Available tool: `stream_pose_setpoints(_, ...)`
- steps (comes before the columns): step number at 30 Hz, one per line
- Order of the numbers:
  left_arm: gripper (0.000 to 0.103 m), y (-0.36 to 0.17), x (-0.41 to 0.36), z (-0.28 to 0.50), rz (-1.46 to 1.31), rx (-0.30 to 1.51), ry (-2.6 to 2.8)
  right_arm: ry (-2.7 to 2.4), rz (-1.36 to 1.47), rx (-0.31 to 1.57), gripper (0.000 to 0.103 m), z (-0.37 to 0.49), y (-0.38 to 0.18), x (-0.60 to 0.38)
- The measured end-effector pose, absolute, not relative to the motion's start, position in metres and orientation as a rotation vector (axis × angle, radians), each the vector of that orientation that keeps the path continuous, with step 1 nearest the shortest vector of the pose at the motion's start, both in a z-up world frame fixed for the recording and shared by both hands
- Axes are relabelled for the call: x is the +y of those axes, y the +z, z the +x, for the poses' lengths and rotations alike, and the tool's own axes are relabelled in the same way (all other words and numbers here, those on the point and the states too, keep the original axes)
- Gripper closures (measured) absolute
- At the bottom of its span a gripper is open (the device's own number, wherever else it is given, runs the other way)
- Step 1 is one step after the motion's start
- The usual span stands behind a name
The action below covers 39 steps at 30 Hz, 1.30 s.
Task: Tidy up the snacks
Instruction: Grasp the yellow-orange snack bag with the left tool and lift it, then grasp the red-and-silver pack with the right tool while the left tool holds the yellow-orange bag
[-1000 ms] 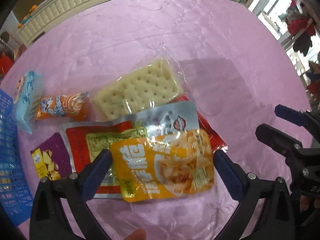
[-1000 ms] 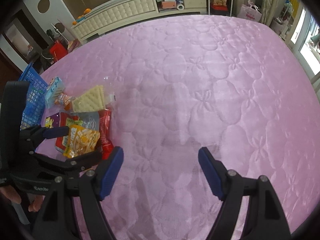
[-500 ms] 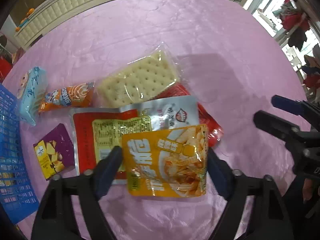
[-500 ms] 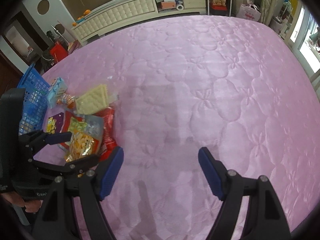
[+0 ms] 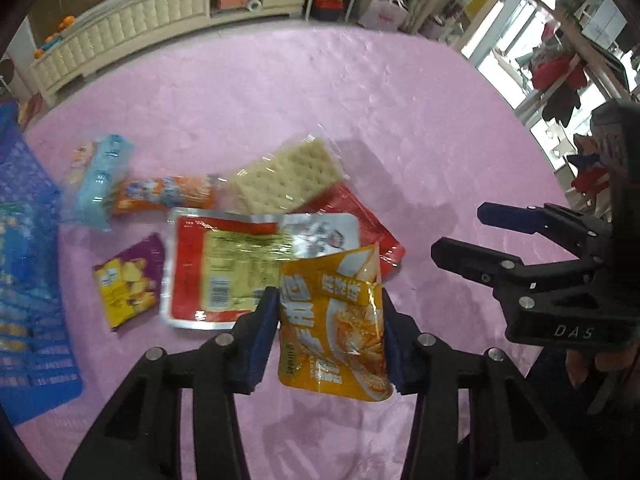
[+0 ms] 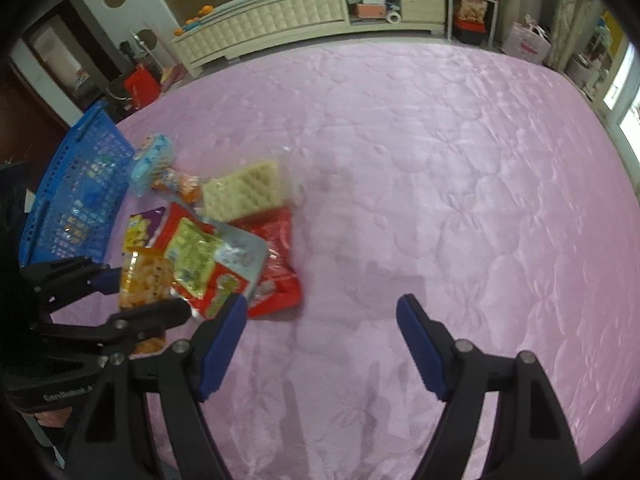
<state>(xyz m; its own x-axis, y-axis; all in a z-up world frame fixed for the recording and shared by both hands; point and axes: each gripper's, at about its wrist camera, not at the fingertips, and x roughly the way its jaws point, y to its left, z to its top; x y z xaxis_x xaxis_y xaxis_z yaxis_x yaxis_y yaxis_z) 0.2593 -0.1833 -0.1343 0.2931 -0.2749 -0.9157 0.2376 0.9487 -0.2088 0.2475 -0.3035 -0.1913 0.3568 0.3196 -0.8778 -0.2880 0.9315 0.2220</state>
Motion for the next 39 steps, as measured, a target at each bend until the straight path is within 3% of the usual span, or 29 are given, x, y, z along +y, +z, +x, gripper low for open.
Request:
stream_pose_setpoints(11, 0.061, -0.134, -0.105, 0.224, 0.007, 1.171, -0.202, 0.692, -0.405, 1.085, 0.022, 0.237, -0.197, -0.204)
stream_pose_setpoints(14, 0.061, -0.135, -0.093, 0.214, 0.007, 1.163, -0.171, 0.750, -0.524, 1.055, 0.014, 0.232, -0.204, -0.181)
stream_pose_setpoints(18, 0.061, -0.145, -0.081, 0.205, -0.015, 1.176, -0.155, 0.774, -0.658, 1.047, 0.011, 0.235, -0.220, -0.158)
stream_pose_setpoints(34, 0.062, -0.160, -0.078, 0.229, -0.055, 1.175, -0.127, 0.897, -0.731, 1.155, 0.010, 0.286, -0.251, -0.133)
stream_pose_setpoints(39, 0.061, -0.160, -0.077, 0.221, -0.044, 1.166, -0.129, 0.927, -0.719, 1.100, 0.022, 0.287, -0.248, -0.122)
